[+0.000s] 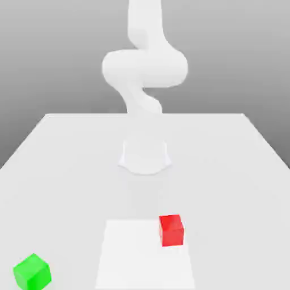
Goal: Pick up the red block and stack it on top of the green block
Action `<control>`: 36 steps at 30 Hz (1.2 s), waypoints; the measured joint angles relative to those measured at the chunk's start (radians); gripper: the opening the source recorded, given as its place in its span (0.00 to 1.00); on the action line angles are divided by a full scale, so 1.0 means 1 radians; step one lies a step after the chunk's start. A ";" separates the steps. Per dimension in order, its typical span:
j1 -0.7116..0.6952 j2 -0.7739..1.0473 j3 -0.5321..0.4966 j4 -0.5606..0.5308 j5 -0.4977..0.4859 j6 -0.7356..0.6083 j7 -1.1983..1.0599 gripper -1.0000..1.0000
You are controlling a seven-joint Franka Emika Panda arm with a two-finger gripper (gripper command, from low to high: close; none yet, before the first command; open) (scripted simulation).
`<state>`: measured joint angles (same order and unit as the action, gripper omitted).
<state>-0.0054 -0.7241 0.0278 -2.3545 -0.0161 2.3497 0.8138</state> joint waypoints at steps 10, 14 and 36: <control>-0.006 0.365 0.079 -0.244 -0.056 0.229 0.051 0.50; 0.009 0.521 0.089 -0.347 -0.052 0.329 0.052 0.50; 0.075 0.899 0.052 -0.438 -0.057 0.620 0.064 0.00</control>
<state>0.0697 0.1752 0.0800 -2.7922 -0.0728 2.9697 0.8776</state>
